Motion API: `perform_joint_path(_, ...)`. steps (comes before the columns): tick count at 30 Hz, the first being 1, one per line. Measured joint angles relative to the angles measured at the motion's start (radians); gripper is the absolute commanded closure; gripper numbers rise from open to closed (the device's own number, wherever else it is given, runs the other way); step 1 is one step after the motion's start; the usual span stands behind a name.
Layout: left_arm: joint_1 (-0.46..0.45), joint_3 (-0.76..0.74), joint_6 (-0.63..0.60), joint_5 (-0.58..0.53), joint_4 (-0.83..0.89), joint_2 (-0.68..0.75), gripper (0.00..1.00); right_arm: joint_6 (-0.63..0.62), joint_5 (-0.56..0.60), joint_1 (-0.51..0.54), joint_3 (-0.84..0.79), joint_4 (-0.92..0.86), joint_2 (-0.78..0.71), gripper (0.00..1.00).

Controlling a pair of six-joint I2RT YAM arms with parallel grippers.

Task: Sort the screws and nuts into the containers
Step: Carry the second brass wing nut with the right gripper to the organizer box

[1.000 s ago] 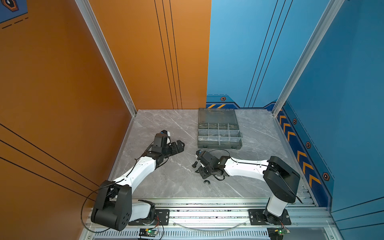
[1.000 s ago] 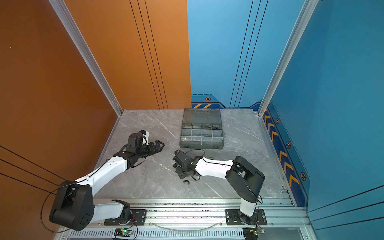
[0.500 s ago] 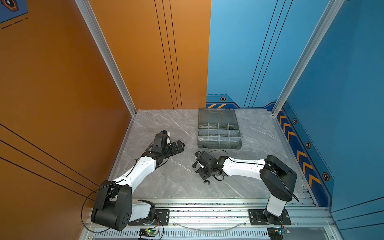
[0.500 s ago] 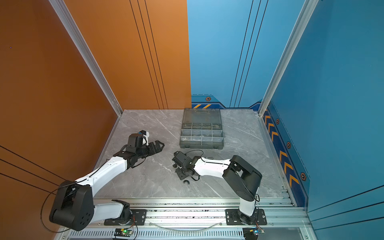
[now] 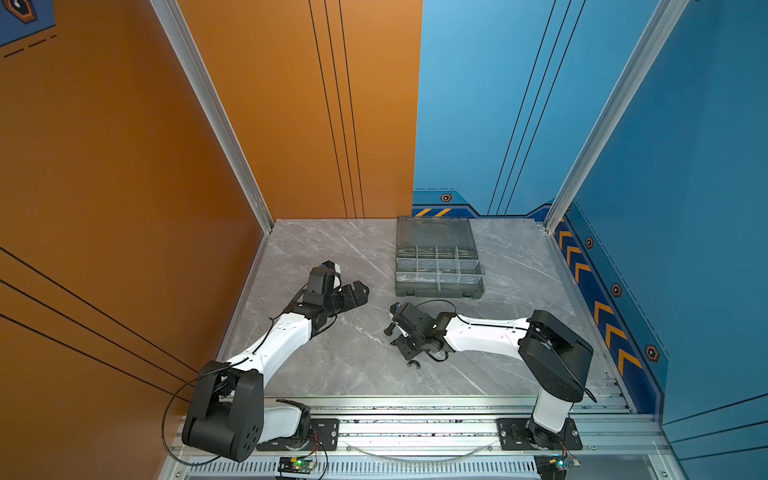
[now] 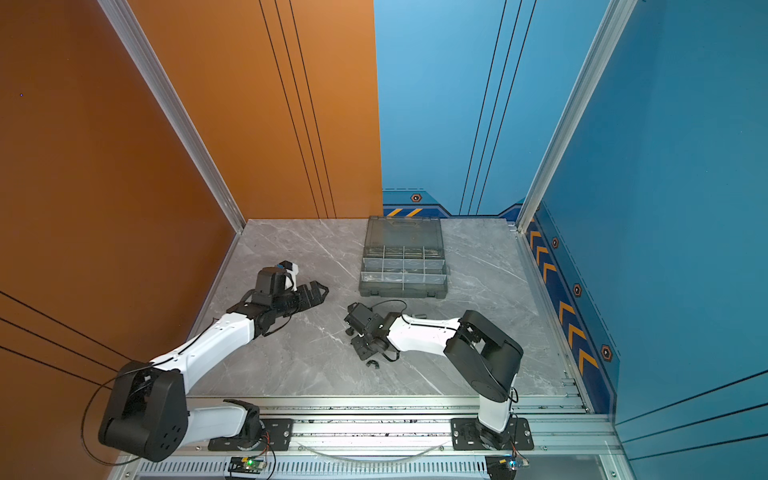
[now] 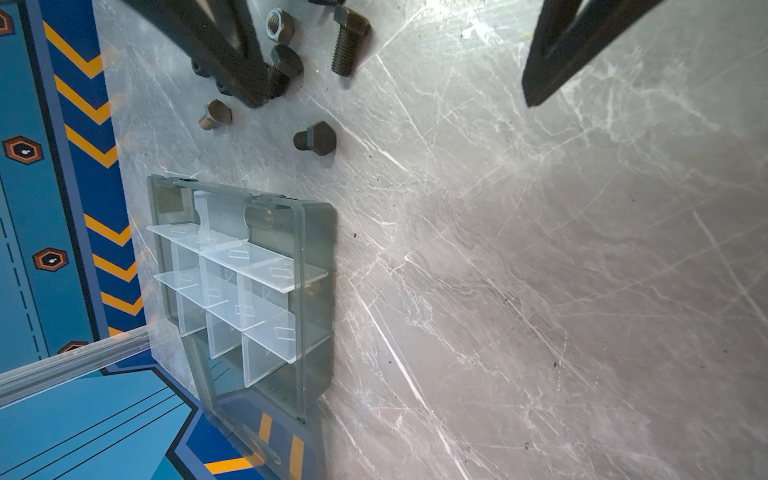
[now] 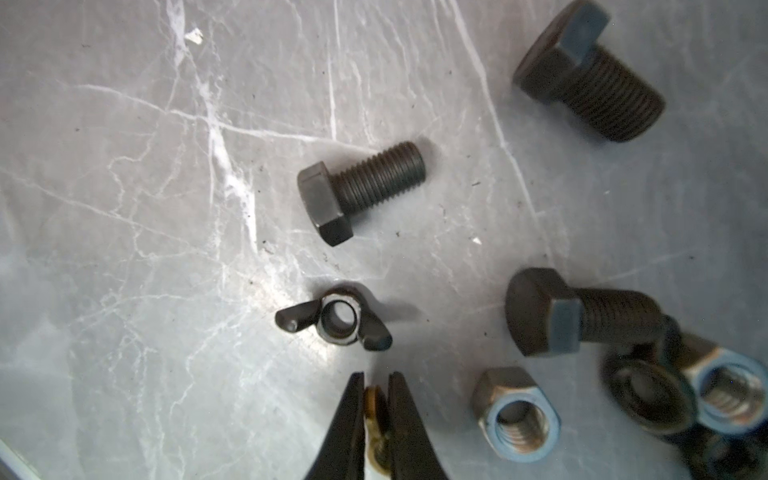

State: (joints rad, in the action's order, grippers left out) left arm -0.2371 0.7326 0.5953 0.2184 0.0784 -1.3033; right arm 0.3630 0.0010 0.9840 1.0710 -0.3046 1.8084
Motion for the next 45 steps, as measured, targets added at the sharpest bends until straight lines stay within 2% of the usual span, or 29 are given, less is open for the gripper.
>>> perform_joint_path(5, 0.0, -0.006, 0.0, 0.0, 0.0, 0.003, 0.02, 0.0, 0.0, 0.0, 0.0, 0.001, 0.006, 0.89)
perform_joint_path(10, 0.0, -0.011, 0.0, 0.0, 0.0, 0.009, 0.02, -0.005, 0.0, 0.0, 0.003, 0.001, 0.006, 1.0)
perform_joint_path(16, 0.0, -0.012, 0.0, 0.0, 0.0, 0.011, 0.02, -0.008, -0.032, -0.02, 0.003, 0.0, -0.01, 1.0)
perform_joint_path(21, 0.0, -0.013, 0.0, 0.0, 0.0, 0.012, 0.02, -0.027, -0.097, -0.078, 0.012, -0.001, -0.074, 1.0)
perform_joint_path(31, 0.0, -0.038, 0.013, 0.005, -0.024, 0.014, 0.03, -0.121, -0.177, -0.229, 0.164, -0.003, -0.128, 1.0)
perform_joint_path(38, 0.0, -0.038, 0.031, 0.031, -0.05, 0.012, 0.02, -0.189, -0.184, -0.317, 0.37, 0.0, 0.003, 1.0)
perform_joint_path(45, 0.0, -0.038, 0.057, 0.073, -0.102, -0.024, 0.02, -0.225, -0.18, -0.363, 0.513, 0.0, 0.165, 1.0)
